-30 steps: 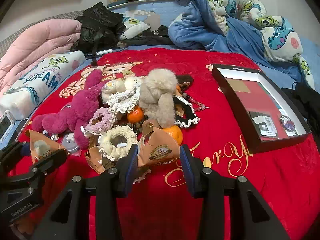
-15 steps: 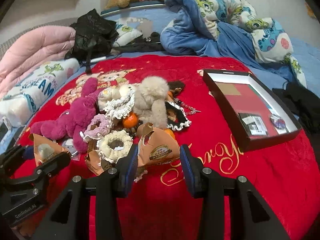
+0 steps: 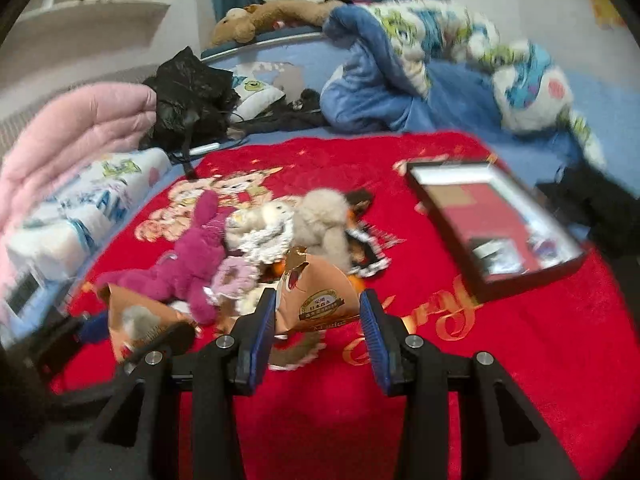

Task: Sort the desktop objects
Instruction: 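Lift both held snack packets up off the pile, then carry both held snack packets toward the open red-lined box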

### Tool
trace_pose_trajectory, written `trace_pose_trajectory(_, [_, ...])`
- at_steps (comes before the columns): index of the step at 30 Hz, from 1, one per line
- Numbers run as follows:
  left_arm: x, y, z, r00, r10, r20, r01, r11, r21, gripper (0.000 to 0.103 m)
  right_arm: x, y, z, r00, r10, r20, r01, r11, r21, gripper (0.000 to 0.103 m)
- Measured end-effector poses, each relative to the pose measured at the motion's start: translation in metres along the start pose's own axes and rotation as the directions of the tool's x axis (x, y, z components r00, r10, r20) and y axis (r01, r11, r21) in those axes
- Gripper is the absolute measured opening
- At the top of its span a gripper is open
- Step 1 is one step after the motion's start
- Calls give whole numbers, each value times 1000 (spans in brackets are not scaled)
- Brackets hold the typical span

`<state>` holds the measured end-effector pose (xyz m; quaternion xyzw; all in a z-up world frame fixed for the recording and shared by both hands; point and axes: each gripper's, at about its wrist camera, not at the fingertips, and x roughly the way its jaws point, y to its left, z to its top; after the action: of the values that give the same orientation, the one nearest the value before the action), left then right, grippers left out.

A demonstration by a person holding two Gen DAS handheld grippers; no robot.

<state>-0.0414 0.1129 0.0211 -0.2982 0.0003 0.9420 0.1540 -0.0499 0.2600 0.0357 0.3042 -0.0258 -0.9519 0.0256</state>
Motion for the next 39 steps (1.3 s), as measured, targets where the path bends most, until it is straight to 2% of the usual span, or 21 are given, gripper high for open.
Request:
trace_pose_trajectory(7, [-2,-38,13,998,-58,10,58,998,-4,56,-31,-44,0,1000,13,4,-14,997,76,40])
trace_pose_trajectory(9, [-3,-58,17,997,-82,17,81,996,23,56,-44,-55,-3,1000,-17,5,17,998,65,40])
trace_pose_trajectory(12, [-5,-85,20,996,-89,11,88,992,89,56,-63,-70,-8,993,-113,25,112,993,34,40])
trace_pose_trajectory(15, [-14,-105,24,991,-126,37,120,985,122,56,-83,-94,-13,989,-147,32,144,986,88,40])
trace_pose_trajectory(18, [-15,-124,27,986,-167,19,163,976,145,56,-102,-117,-19,981,-191,32,185,973,138,40])
trace_pose_trajectory(20, [-20,-138,35,981,-192,37,184,971,155,56,-114,-129,-21,974,-222,35,214,963,161,40])
trace_pose_trajectory(23, [-24,-151,42,977,-202,66,186,964,191,56,-132,-145,-22,964,-265,35,254,947,198,40])
trace_pose_trajectory(25, [-20,-153,43,975,-215,52,202,962,182,56,-142,-150,-23,951,-307,34,295,936,193,40])
trace_pose_trajectory(30, [-9,-147,39,967,-254,22,248,956,156,56,-145,-162,-14,954,-296,51,281,939,197,40])
trace_pose_trajectory(33, [4,-147,42,959,-285,7,282,952,116,56,-138,-162,-10,948,-313,62,300,940,164,40])
trace_pose_trajectory(39, [20,-162,53,969,-247,14,243,959,145,56,-118,-170,-5,960,-273,62,261,952,160,40])
